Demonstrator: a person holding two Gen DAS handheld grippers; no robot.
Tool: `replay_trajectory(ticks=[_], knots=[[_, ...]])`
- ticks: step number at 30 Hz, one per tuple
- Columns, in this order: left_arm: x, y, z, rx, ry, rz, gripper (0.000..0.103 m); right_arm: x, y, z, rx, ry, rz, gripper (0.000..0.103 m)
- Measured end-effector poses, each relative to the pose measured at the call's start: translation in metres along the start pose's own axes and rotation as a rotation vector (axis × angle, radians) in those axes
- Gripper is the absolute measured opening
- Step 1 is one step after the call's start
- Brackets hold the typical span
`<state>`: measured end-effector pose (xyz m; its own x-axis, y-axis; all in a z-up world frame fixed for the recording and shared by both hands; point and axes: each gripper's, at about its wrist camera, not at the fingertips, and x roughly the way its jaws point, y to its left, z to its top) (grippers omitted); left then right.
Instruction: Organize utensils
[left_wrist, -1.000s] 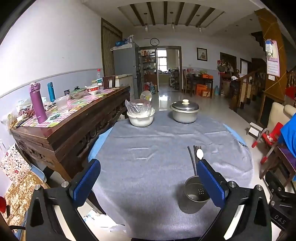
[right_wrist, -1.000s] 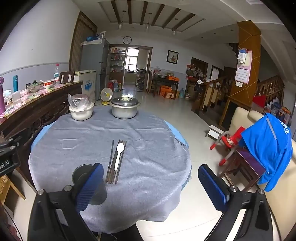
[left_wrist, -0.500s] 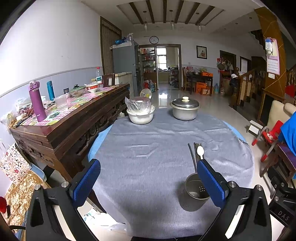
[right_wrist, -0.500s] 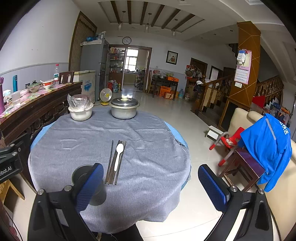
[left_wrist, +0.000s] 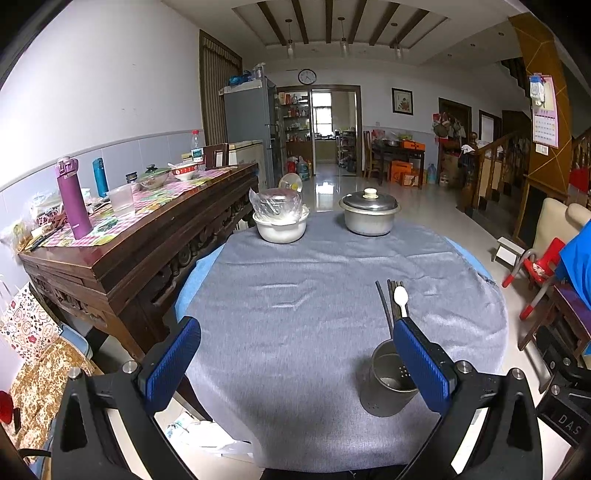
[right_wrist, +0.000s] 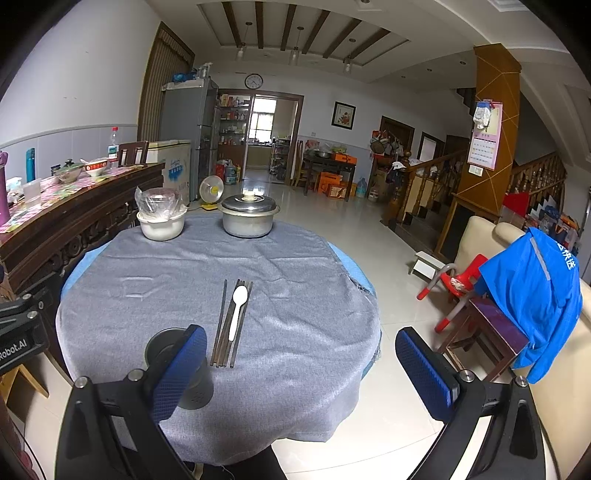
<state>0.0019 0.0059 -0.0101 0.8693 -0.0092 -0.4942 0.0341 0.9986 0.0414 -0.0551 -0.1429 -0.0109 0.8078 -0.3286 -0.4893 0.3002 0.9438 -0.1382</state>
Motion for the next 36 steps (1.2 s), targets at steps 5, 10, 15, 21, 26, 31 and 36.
replay_trajectory(ticks=[5,10,15,21,26,31,36], knots=[[0.001,0.000,-0.001,0.004,-0.002,0.002,0.103,-0.002,0.002,0.000,-0.003,0.000,-0.001,0.103],[0.001,0.001,-0.003,0.004,-0.011,0.002,0.103,-0.001,0.002,0.000,-0.004,0.001,0.000,0.103],[0.001,0.000,-0.003,0.008,-0.009,0.005,0.103,-0.001,0.002,0.000,-0.005,0.002,0.001,0.103],[0.001,0.000,-0.004,0.017,-0.005,0.009,0.103,-0.002,0.005,-0.001,-0.011,0.003,0.002,0.103],[0.002,0.001,-0.004,0.033,0.001,0.017,0.103,-0.002,0.008,0.000,-0.017,0.004,0.003,0.103],[0.003,0.006,-0.013,0.030,-0.033,0.018,0.103,-0.002,0.009,-0.001,-0.018,0.005,0.005,0.103],[0.001,0.007,-0.013,0.103,-0.038,0.063,0.103,0.000,0.013,-0.002,-0.026,0.010,0.006,0.103]])
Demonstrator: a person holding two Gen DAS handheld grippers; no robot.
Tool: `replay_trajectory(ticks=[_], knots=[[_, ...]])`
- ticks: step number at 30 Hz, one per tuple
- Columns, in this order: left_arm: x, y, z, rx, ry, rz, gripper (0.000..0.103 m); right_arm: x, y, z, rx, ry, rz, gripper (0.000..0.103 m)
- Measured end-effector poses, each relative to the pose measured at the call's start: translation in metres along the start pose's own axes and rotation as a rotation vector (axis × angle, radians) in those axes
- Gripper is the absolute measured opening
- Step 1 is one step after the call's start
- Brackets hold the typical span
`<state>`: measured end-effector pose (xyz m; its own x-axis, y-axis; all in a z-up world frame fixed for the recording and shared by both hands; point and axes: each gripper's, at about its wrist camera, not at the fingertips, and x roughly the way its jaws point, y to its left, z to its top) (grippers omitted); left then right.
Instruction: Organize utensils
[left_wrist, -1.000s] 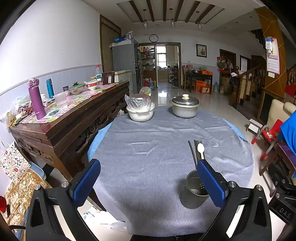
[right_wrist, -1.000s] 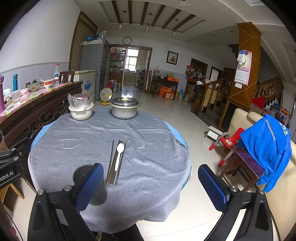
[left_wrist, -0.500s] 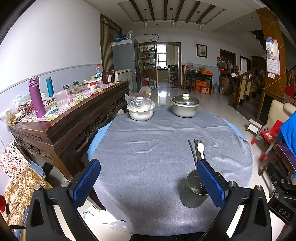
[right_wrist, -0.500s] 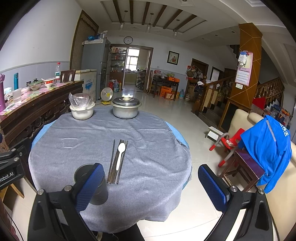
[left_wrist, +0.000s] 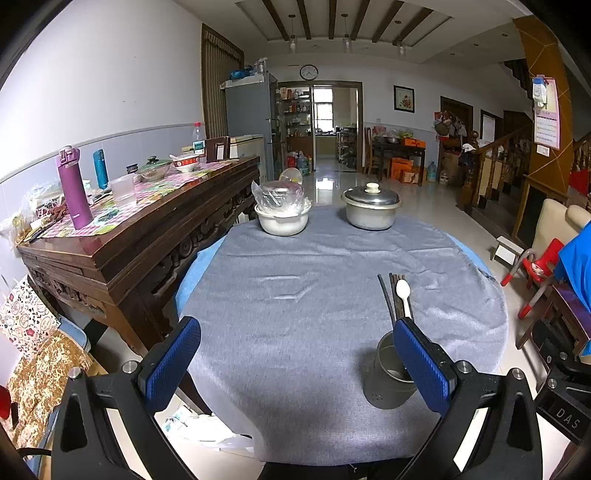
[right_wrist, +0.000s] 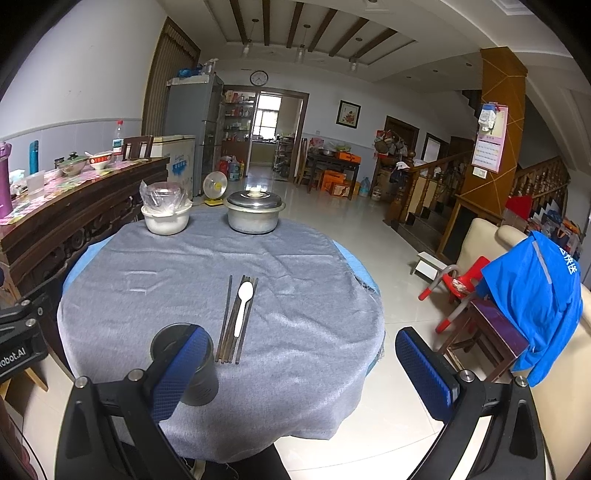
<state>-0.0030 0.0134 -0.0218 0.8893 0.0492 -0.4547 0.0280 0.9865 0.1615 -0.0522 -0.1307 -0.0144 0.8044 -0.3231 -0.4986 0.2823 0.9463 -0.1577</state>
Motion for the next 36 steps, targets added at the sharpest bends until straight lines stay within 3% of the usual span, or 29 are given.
replay_trajectory(ticks=[1,8,16,19,22,27,32,34,36], knots=[[-0.001,-0.001,0.005,0.063,-0.011,0.036,0.103,0.001,0.001,0.000,-0.002,0.001,0.000,0.103],[0.003,0.002,0.004,-0.014,0.001,-0.006,0.103,0.006,0.004,0.001,-0.010,0.009,0.000,0.103],[0.018,-0.001,0.015,-0.014,0.024,-0.033,0.103,0.026,0.003,0.007,-0.007,0.031,0.002,0.103],[0.033,-0.003,0.025,-0.004,0.054,-0.059,0.103,0.045,-0.005,0.011,0.014,0.047,0.053,0.103],[0.060,-0.006,0.034,0.002,0.097,-0.106,0.103,0.075,-0.020,0.015,0.066,0.084,0.145,0.103],[0.128,-0.015,0.047,0.007,0.237,-0.197,0.103,0.147,-0.044,0.021,0.168,0.178,0.272,0.102],[0.217,-0.042,0.049,0.048,0.386,-0.226,0.103,0.236,-0.043,0.026,0.243,0.311,0.416,0.083],[0.244,-0.048,0.044,0.045,0.447,-0.247,0.103,0.274,-0.033,0.029,0.254,0.372,0.477,0.069],[0.274,-0.053,0.040,0.027,0.495,-0.249,0.103,0.307,-0.022,0.031,0.262,0.409,0.507,0.066]])
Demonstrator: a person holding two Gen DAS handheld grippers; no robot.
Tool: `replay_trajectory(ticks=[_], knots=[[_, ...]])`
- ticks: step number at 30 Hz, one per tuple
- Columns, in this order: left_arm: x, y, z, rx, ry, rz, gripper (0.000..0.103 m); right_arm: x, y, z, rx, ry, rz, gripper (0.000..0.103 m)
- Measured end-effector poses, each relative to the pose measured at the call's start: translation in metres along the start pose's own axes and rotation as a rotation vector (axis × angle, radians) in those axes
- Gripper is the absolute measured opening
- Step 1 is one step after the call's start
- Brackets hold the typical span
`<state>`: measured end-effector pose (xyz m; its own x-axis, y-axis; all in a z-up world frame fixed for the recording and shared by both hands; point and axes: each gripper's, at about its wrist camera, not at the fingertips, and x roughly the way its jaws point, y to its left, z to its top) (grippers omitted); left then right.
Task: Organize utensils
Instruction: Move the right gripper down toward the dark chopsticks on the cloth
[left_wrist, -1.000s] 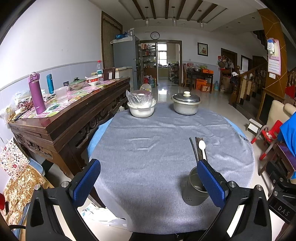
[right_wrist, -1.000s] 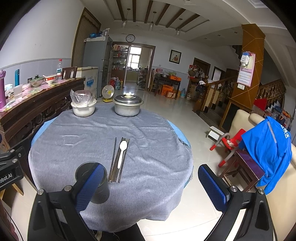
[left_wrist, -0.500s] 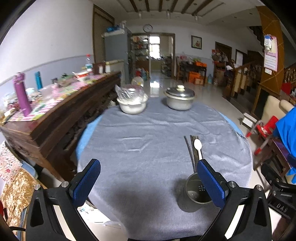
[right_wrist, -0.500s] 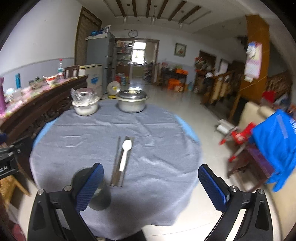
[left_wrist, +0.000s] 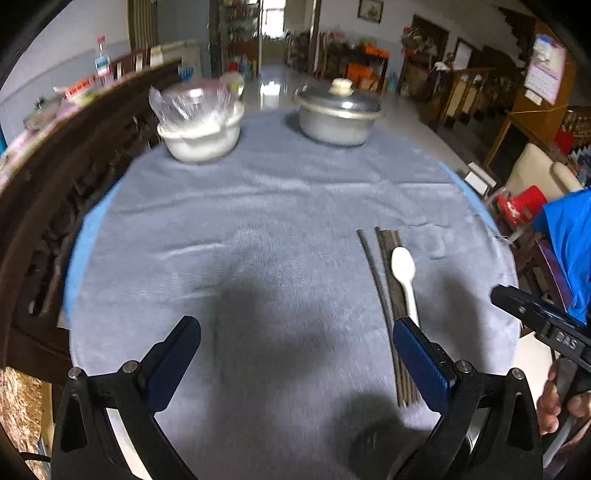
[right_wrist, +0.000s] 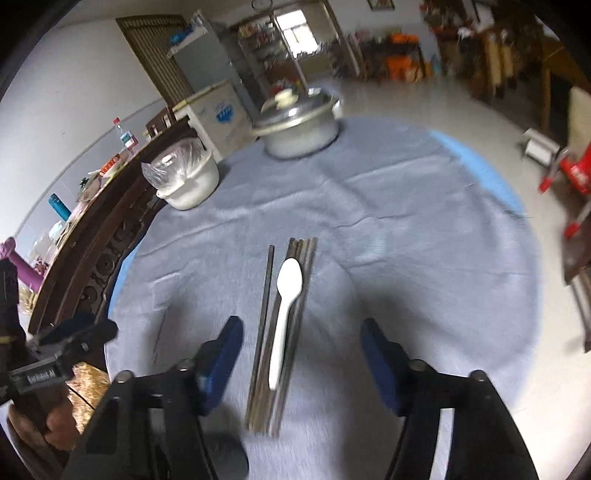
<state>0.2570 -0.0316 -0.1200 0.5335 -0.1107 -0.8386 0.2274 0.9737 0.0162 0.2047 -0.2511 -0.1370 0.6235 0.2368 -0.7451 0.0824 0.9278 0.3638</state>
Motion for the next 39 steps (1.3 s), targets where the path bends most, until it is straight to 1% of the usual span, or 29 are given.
replay_trajectory(ticks=[2,3,4,5,6,7,8,9,10,13,14,15,16,17,18,21,23,25,27,29,30,31,33,34,35,36,37,38,39], knots=[[0.015,0.001,0.003,-0.010,0.031,-0.013,0.099,0.034,0.002,0.014,-0.009,0.040,0.027,0.065],[0.023,0.001,0.005,-0.013,0.045,-0.015,0.095,0.045,0.002,0.019,-0.012,0.053,0.028,0.061],[0.034,0.002,0.009,-0.017,0.061,-0.019,0.092,0.060,0.004,0.024,-0.016,0.072,0.024,0.059],[0.043,0.004,0.011,-0.020,0.076,-0.027,0.085,0.076,0.007,0.028,-0.022,0.096,0.022,0.058],[0.048,0.004,0.011,-0.024,0.088,-0.032,0.081,0.085,0.008,0.030,-0.026,0.111,0.018,0.056],[0.056,0.006,0.012,-0.028,0.102,-0.031,0.080,0.094,0.011,0.031,-0.032,0.127,0.007,0.055],[0.057,0.007,0.009,-0.035,0.110,-0.037,0.079,0.105,0.014,0.033,-0.045,0.142,-0.024,0.054],[0.060,0.008,0.009,-0.039,0.118,-0.039,0.079,0.114,0.018,0.035,-0.053,0.157,-0.052,0.050],[0.065,0.009,0.009,-0.041,0.124,-0.041,0.079,0.121,0.019,0.035,-0.054,0.171,-0.064,0.044],[0.073,0.010,0.009,-0.037,0.128,-0.045,0.079,0.139,0.018,0.032,-0.054,0.218,-0.098,0.035],[0.077,0.010,0.011,-0.036,0.130,-0.046,0.079,0.138,0.018,0.033,-0.063,0.197,-0.112,0.030],[0.079,0.010,0.012,-0.035,0.130,-0.048,0.079,0.136,0.018,0.033,-0.065,0.194,-0.119,0.017],[0.081,0.010,0.013,-0.034,0.130,-0.049,0.079,0.133,0.016,0.034,-0.049,0.186,-0.104,0.009],[0.083,0.009,0.014,-0.034,0.128,-0.050,0.079,0.128,0.011,0.036,-0.023,0.166,-0.070,0.009],[0.084,0.009,0.015,-0.033,0.127,-0.050,0.079,0.124,0.008,0.036,-0.011,0.151,-0.056,0.009],[0.090,0.005,0.018,-0.027,0.128,-0.051,0.079,0.113,-0.007,0.035,0.033,0.114,-0.055,0.008],[0.093,0.001,0.019,-0.021,0.125,-0.056,0.079,0.107,-0.022,0.033,0.085,0.099,-0.023,0.008],[0.096,-0.005,0.023,-0.008,0.124,-0.054,0.079,0.110,-0.029,0.034,0.095,0.111,-0.028,0.008],[0.097,-0.003,0.025,-0.028,0.111,-0.042,0.079,0.116,-0.030,0.031,0.098,0.128,-0.025,0.008],[0.099,0.006,0.026,-0.066,0.103,-0.034,0.079,0.129,-0.020,0.027,0.093,0.185,-0.037,0.010],[0.099,0.009,0.024,-0.077,0.105,-0.031,0.079,0.128,-0.016,0.026,0.078,0.166,-0.046,0.012],[0.101,0.013,0.023,-0.090,0.110,-0.028,0.079,0.130,-0.004,0.026,0.051,0.184,-0.010,0.012],[0.102,0.026,0.019,-0.116,0.115,-0.020,0.079,0.131,0.017,0.026,0.063,0.224,0.275,0.012],[0.101,0.032,0.016,-0.127,0.116,-0.010,0.079,0.127,0.025,0.027,0.074,0.218,0.369,0.012],[0.101,0.040,0.014,-0.142,0.118,0.000,0.079,0.122,0.029,0.030,0.075,0.184,0.394,0.012],[0.100,0.043,0.012,-0.151,0.118,0.004,0.079,0.114,0.031,0.033,0.065,0.128,0.366,0.012],[0.101,0.050,0.010,-0.165,0.121,0.009,0.079,0.110,0.033,0.037,0.037,0.083,0.278,0.012],[0.102,0.056,0.008,-0.176,0.126,0.012,0.079,0.109,0.034,0.039,0.015,0.070,0.206,0.012],[0.103,0.060,0.006,-0.184,0.131,0.011,0.079,0.111,0.033,0.040,-0.003,0.083,0.141,0.012]])
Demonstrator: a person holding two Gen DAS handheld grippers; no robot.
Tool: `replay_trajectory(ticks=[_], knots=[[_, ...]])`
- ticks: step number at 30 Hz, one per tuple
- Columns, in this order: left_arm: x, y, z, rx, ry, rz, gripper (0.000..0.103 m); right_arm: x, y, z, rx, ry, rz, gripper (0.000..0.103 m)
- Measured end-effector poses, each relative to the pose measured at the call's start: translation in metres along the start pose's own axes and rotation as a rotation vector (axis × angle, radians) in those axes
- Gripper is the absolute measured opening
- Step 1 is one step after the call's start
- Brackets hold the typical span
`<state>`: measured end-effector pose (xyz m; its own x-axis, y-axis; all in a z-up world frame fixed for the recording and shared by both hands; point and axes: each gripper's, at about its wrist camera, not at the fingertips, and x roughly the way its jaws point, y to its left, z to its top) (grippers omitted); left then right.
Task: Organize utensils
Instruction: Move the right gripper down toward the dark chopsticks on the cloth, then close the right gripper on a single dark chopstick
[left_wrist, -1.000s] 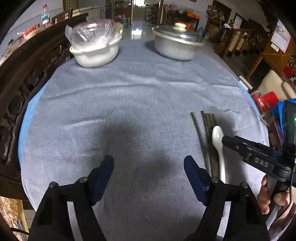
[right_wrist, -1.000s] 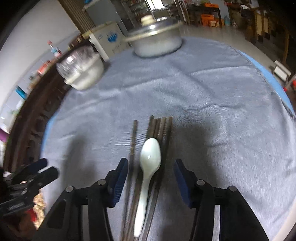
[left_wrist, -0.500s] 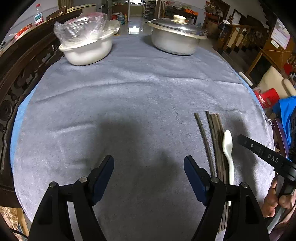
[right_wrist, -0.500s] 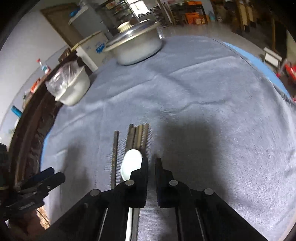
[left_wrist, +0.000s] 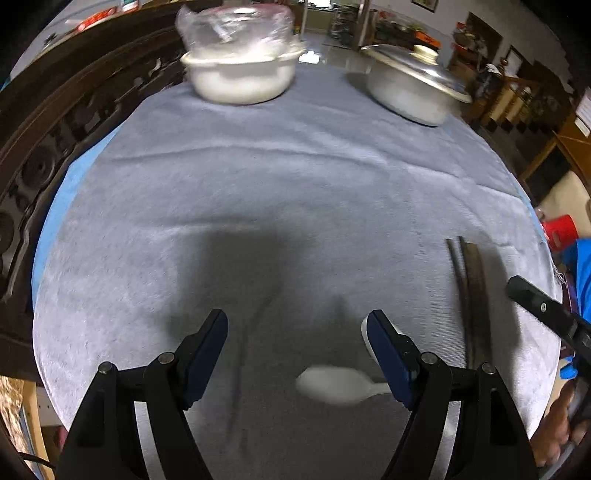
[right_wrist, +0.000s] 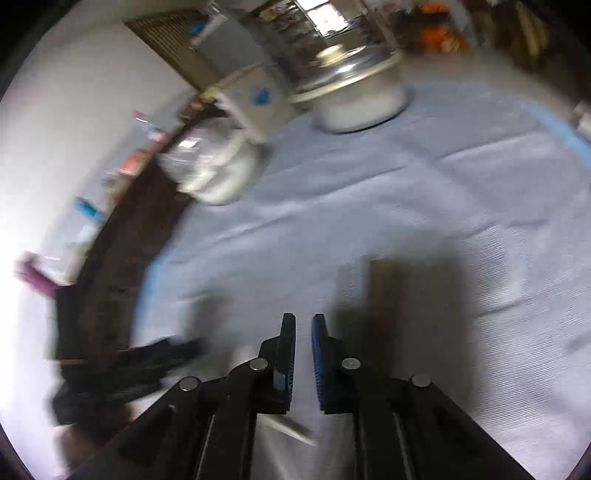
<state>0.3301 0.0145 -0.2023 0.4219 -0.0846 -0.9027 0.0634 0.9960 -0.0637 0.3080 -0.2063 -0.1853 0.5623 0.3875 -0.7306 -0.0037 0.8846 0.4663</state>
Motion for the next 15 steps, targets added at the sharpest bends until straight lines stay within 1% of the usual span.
replay_trajectory(ticks=[2,3,4,5,6,7,10,12,15], knots=[[0.002,0.005,-0.004,-0.012,0.010,-0.011,0.079,0.006,-0.005,0.000,-0.014,0.058,-0.060,0.013],[0.003,0.007,-0.005,-0.017,0.014,-0.018,0.079,0.009,-0.006,-0.001,-0.020,0.080,-0.078,0.017],[0.002,0.009,-0.010,-0.026,0.018,-0.023,0.079,0.009,-0.010,-0.002,-0.025,0.098,-0.089,0.027],[0.001,0.013,-0.014,-0.041,0.021,-0.032,0.079,0.010,-0.012,-0.003,-0.028,0.108,-0.102,0.033],[0.000,0.016,-0.017,-0.051,0.024,-0.040,0.079,0.009,-0.017,-0.005,-0.031,0.112,-0.112,0.049],[-0.002,0.020,-0.022,-0.065,0.030,-0.050,0.079,0.009,-0.018,-0.006,-0.039,0.108,-0.118,0.060],[-0.008,0.023,-0.035,-0.071,0.057,-0.052,0.079,0.004,-0.021,-0.006,-0.047,0.075,-0.119,0.061],[-0.015,0.023,-0.045,-0.086,0.069,-0.056,0.079,0.002,-0.028,-0.006,-0.028,0.060,-0.122,0.060],[-0.016,0.021,-0.053,-0.121,0.105,-0.098,0.079,0.006,-0.038,-0.001,0.006,0.054,-0.149,0.040]])
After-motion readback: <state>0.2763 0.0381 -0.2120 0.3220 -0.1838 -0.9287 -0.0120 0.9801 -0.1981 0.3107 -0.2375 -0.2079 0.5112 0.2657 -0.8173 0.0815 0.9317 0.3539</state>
